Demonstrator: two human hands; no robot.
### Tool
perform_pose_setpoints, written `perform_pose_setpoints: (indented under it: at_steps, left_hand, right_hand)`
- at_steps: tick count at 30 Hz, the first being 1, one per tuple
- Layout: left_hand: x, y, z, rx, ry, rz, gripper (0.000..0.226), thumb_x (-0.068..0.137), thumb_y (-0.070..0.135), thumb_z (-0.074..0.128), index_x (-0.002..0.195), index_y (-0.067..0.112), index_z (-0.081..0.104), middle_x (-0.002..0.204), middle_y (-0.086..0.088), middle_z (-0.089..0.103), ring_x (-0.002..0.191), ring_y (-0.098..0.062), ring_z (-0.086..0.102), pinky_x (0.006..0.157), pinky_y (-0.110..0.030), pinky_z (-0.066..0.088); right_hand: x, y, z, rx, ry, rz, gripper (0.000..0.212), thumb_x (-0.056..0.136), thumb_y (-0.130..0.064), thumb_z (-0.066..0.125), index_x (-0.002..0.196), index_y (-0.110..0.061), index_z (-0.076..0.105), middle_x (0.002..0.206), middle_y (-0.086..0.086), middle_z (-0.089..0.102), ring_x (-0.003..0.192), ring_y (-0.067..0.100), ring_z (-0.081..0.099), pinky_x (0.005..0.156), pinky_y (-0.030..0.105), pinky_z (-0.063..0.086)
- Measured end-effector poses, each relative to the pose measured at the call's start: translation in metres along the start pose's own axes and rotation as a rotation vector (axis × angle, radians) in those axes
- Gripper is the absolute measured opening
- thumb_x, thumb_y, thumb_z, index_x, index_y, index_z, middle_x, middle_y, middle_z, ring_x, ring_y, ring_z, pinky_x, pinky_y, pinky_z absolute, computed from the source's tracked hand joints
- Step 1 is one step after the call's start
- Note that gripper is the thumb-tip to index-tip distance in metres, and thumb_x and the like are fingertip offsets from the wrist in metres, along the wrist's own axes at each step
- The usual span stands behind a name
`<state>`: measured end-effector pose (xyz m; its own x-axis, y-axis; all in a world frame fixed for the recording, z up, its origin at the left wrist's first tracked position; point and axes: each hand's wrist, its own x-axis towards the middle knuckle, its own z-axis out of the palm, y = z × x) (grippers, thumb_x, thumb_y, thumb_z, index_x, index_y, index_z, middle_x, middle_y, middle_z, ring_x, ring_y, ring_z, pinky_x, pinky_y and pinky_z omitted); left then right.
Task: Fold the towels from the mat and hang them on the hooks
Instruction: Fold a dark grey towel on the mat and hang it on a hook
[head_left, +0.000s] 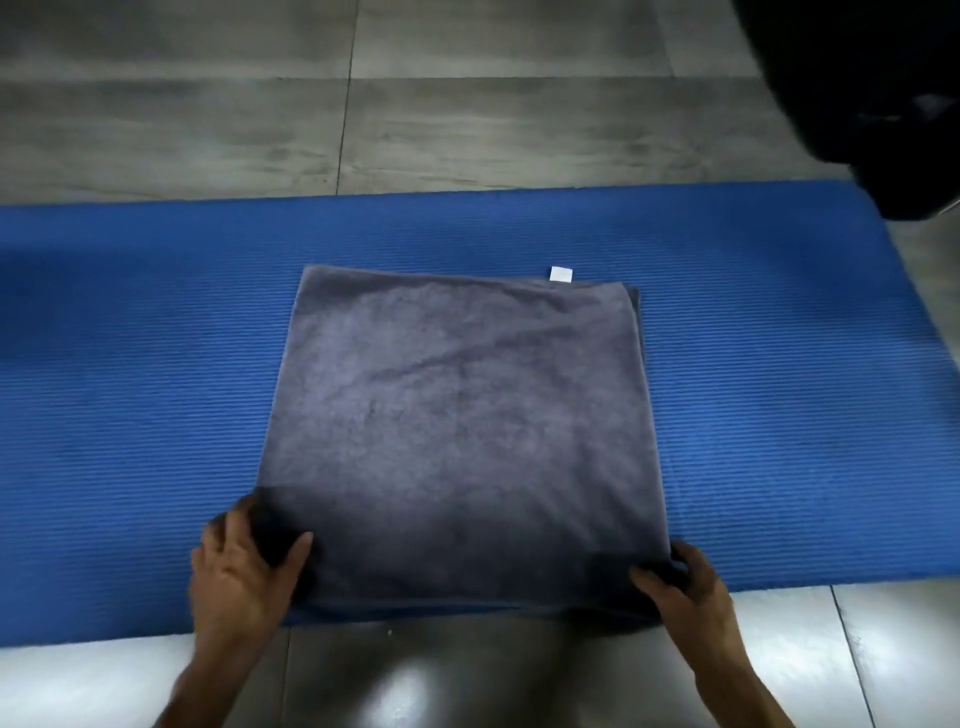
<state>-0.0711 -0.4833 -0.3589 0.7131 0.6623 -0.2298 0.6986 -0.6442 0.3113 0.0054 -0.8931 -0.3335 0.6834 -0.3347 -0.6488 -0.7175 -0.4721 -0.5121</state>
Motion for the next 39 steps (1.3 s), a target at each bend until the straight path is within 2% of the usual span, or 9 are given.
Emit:
perform_pose_setpoints:
  at_steps: [5,9,13,19,24,28,31,35,39]
  left_hand:
    - [-0.001,-0.009,-0.012,-0.307,-0.090,-0.125,0.056,0.069,0.019,0.086,0.115,0.008,0.056,0.109,-0.017,0.063,0.098,-0.020,0.062,0.084,-0.026,0.046]
    - [0.001,-0.017,-0.015,-0.555,-0.205,-0.250,0.029,0.066,0.020,0.086,0.082,0.007,0.065,0.087,-0.022,0.069,0.068,-0.021,0.062,0.055,-0.012,0.046]
    - [-0.003,-0.015,-0.027,-0.696,-0.215,-0.296,0.012,0.074,0.000,0.077,0.079,0.000,0.067,0.083,-0.018,0.066,0.065,-0.015,0.060,0.051,-0.005,0.045]
    - [-0.001,-0.024,-0.041,-0.766,-0.409,-0.356,0.024,0.077,0.000,0.073,0.099,0.000,0.065,0.096,-0.016,0.069,0.086,-0.022,0.061,0.061,-0.026,0.054]
    - [-0.006,-0.045,-0.067,-0.595,-0.716,-0.345,0.045,0.056,0.023,0.092,0.095,0.006,0.076,0.086,-0.013,0.074,0.078,-0.026,0.065,0.065,-0.036,0.049]
    - [-0.016,-0.045,-0.093,-0.853,-1.023,-0.364,0.058,0.055,0.023,0.082,0.110,0.007,0.071,0.105,-0.017,0.071,0.087,-0.031,0.070,0.064,-0.033,0.053]
    - [-0.003,-0.026,-0.097,-1.120,-0.840,-0.490,0.052,0.069,0.005,0.068,0.119,-0.002,0.059,0.096,-0.015,0.073,0.068,-0.025,0.071,0.050,-0.031,0.056]
    - [0.044,0.036,-0.100,-1.189,-0.616,-0.492,0.013,0.090,0.017,0.046,0.094,0.012,0.058,0.075,-0.009,0.070,0.055,-0.019,0.069,0.050,-0.021,0.054]
    - [0.082,0.087,-0.095,-1.353,-0.464,-0.410,0.019,0.097,0.030,0.044,0.087,0.020,0.057,0.089,-0.005,0.073,0.081,-0.020,0.071,0.076,-0.029,0.051]
  right_hand:
    - [-0.012,0.003,0.004,-0.137,0.060,-0.114,0.024,0.077,-0.018,0.079,0.096,-0.018,0.065,0.099,0.006,0.063,0.089,0.027,0.061,0.077,0.039,0.048]
    - [-0.021,-0.013,0.017,0.392,0.082,0.106,0.031,0.080,-0.007,0.073,0.100,-0.019,0.053,0.096,0.007,0.063,0.083,0.027,0.063,0.066,0.040,0.052]
    - [-0.020,-0.023,0.016,0.407,-0.046,0.226,0.018,0.078,-0.019,0.075,0.092,-0.012,0.066,0.085,0.010,0.070,0.074,0.025,0.061,0.059,0.030,0.039]
    - [-0.023,-0.017,0.006,0.403,-0.101,0.203,0.020,0.077,-0.019,0.078,0.093,-0.008,0.072,0.091,0.014,0.074,0.086,0.032,0.069,0.082,0.047,0.056]
    - [-0.038,0.003,-0.027,0.409,-0.328,0.233,0.062,0.055,-0.038,0.086,0.103,-0.003,0.069,0.095,0.020,0.074,0.091,0.041,0.069,0.083,0.049,0.053]
    - [-0.042,0.009,-0.054,0.527,-0.518,0.338,0.054,0.057,-0.028,0.082,0.102,-0.002,0.069,0.095,0.028,0.071,0.079,0.041,0.069,0.071,0.044,0.049]
    - [-0.030,-0.020,-0.060,0.650,-0.614,0.283,0.074,0.026,-0.036,0.098,0.091,-0.007,0.078,0.086,0.029,0.069,0.066,0.037,0.067,0.054,0.039,0.051]
    - [0.008,-0.090,-0.048,0.810,-0.582,0.131,0.063,0.012,-0.036,0.096,0.068,-0.012,0.076,0.084,0.012,0.074,0.069,0.021,0.073,0.054,0.030,0.058]
    - [0.043,-0.137,-0.025,1.038,-0.527,0.051,0.055,0.065,-0.041,0.080,0.108,-0.010,0.064,0.123,0.014,0.067,0.111,0.030,0.066,0.086,0.040,0.056]
